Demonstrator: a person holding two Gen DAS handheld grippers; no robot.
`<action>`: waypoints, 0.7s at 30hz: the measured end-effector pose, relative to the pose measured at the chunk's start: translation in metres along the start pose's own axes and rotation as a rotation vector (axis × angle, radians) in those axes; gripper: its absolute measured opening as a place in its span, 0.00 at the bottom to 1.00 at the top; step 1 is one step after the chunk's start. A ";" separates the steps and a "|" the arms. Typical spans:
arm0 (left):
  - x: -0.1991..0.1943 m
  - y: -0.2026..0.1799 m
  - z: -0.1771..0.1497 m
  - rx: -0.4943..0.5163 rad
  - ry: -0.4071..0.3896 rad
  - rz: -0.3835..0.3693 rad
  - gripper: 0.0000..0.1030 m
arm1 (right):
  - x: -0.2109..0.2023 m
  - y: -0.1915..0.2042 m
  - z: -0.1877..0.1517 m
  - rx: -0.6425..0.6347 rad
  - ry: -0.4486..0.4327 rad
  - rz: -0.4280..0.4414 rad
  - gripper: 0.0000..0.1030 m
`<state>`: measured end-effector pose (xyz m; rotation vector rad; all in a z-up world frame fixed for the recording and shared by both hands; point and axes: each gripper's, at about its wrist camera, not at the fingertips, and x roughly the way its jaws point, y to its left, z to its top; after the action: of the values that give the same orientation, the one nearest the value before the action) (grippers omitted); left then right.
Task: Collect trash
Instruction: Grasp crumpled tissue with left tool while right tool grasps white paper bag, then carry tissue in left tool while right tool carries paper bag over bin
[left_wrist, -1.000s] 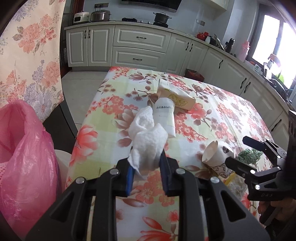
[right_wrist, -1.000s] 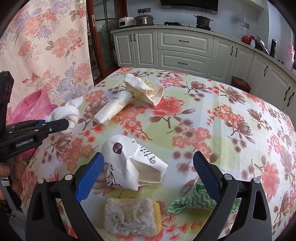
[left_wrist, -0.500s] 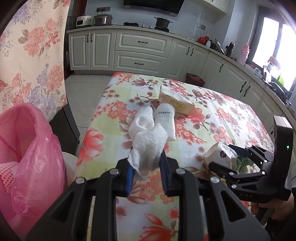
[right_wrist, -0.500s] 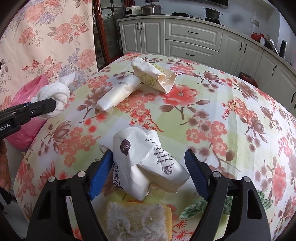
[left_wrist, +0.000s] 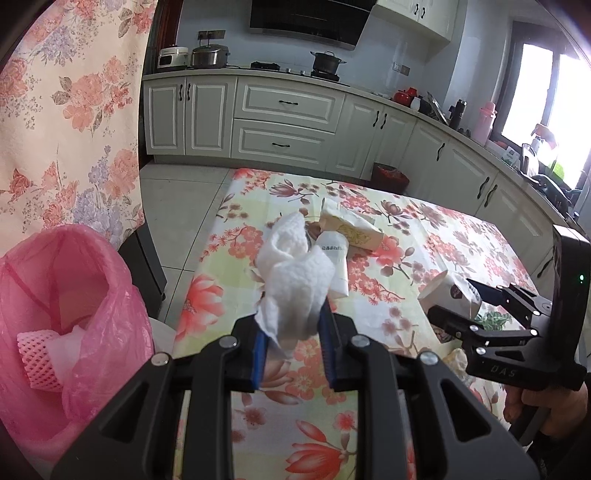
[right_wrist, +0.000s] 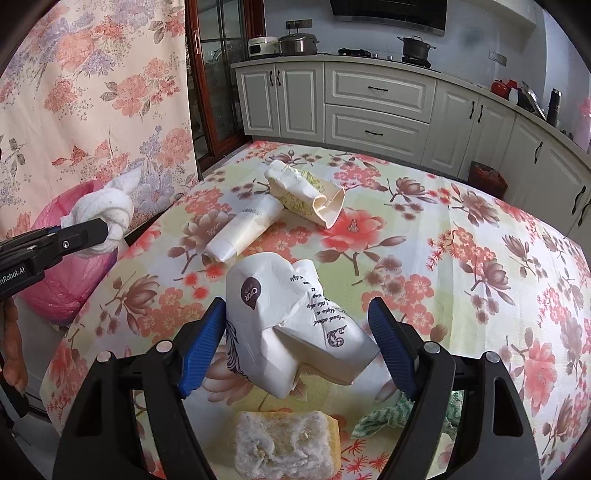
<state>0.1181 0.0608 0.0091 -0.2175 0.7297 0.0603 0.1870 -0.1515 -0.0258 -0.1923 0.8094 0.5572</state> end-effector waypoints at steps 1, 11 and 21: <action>-0.004 0.002 0.001 -0.001 -0.007 0.005 0.23 | -0.002 0.001 0.002 0.001 -0.007 0.000 0.73; -0.052 0.035 0.008 -0.033 -0.086 0.069 0.23 | -0.018 0.022 0.027 -0.006 -0.072 0.010 0.73; -0.105 0.093 0.006 -0.099 -0.154 0.170 0.23 | -0.025 0.068 0.055 -0.053 -0.116 0.062 0.73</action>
<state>0.0317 0.1555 0.0669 -0.2423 0.5910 0.2731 0.1707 -0.0841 0.0331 -0.1828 0.6903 0.6427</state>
